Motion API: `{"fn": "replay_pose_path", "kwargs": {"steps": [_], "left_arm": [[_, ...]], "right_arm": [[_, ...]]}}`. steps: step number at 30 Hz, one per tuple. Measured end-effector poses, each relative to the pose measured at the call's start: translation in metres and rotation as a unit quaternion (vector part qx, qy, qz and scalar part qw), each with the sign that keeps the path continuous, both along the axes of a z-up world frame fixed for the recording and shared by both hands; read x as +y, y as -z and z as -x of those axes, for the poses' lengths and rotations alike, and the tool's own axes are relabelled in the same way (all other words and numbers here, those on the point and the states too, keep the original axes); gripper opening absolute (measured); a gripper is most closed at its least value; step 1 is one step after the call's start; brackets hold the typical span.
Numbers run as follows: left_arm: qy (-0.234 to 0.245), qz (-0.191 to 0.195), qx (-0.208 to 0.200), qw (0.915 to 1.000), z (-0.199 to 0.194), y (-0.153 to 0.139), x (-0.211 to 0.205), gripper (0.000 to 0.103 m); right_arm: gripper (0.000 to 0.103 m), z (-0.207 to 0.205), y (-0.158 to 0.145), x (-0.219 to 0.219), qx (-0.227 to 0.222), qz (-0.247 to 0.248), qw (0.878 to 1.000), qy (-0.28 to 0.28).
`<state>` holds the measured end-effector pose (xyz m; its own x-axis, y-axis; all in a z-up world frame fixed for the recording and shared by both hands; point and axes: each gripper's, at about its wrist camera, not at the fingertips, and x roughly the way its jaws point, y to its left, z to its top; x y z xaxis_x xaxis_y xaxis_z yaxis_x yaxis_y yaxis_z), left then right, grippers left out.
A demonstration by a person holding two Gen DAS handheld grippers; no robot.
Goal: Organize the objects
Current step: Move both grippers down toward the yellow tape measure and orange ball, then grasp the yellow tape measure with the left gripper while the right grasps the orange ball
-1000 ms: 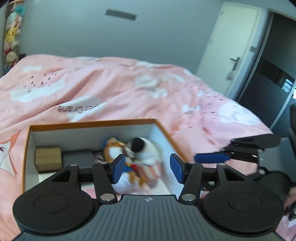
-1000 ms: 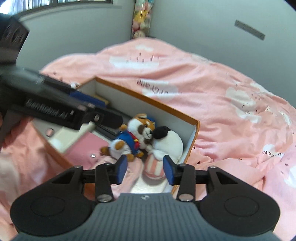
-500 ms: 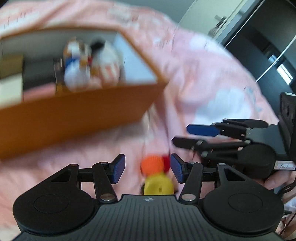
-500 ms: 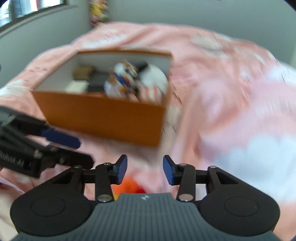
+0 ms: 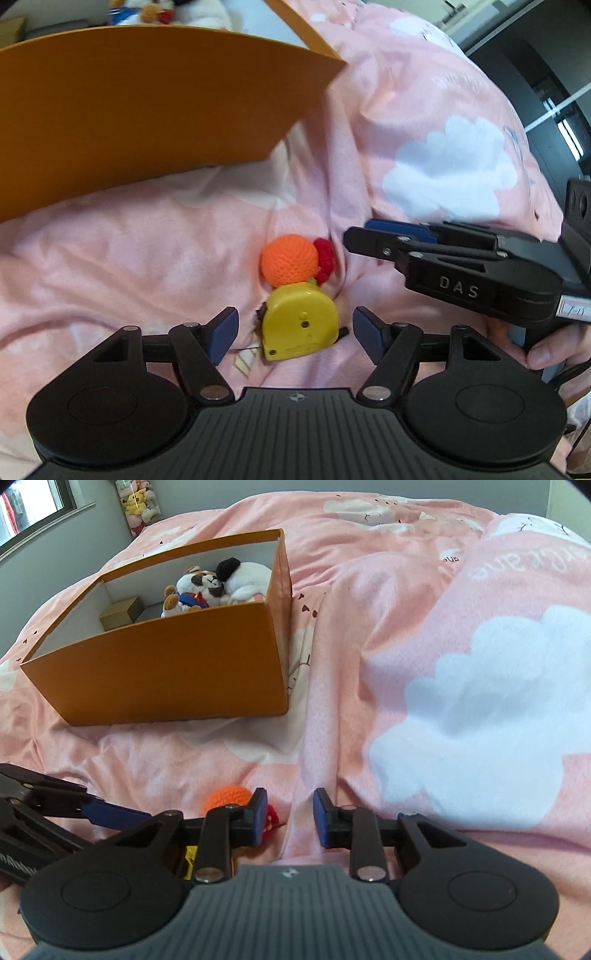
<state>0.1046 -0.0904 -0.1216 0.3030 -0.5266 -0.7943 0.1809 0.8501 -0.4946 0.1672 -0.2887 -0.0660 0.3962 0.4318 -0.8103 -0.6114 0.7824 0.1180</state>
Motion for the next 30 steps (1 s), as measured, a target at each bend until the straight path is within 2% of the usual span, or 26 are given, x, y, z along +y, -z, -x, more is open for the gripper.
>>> {"fn": "replay_pose_path", "kwargs": {"steps": [8, 10, 11, 14, 18, 26, 29, 30], "left_arm": [[0.015, -0.035, 0.006, 0.9992, -0.005, 0.015, -0.024, 0.082], [0.017, -0.045, 0.009, 0.9988, -0.006, 0.018, -0.027, 0.079], [0.015, -0.047, 0.01, 0.9987, -0.006, 0.019, -0.027, 0.079], [0.005, -0.035, 0.02, 0.9992, -0.007, 0.022, -0.022, 0.068], [-0.004, -0.03, 0.02, 0.9993, -0.003, 0.021, -0.018, 0.066], [-0.058, -0.048, 0.008, 0.9971, 0.014, 0.004, 0.013, 0.066], [-0.091, -0.047, 0.003, 0.9947, 0.014, -0.002, 0.03, 0.066], [-0.103, -0.049, -0.001, 0.9935, 0.015, -0.005, 0.035, 0.066]], "right_arm": [[0.029, -0.004, 0.005, -0.002, 0.012, -0.009, 1.0, 0.006], [0.03, -0.004, 0.006, -0.001, 0.012, -0.01, 1.0, 0.005], [0.03, -0.004, 0.006, -0.001, 0.012, -0.01, 1.0, 0.004], [0.03, -0.002, 0.005, 0.001, 0.01, -0.012, 1.0, -0.004], [0.03, 0.003, 0.002, 0.005, 0.004, -0.018, 1.0, -0.022], [0.031, 0.012, -0.004, 0.012, -0.004, -0.042, 0.997, -0.07], [0.042, 0.012, -0.003, 0.015, -0.002, -0.038, 0.996, -0.078], [0.042, 0.013, -0.003, 0.016, -0.004, -0.035, 0.996, -0.082]]}}
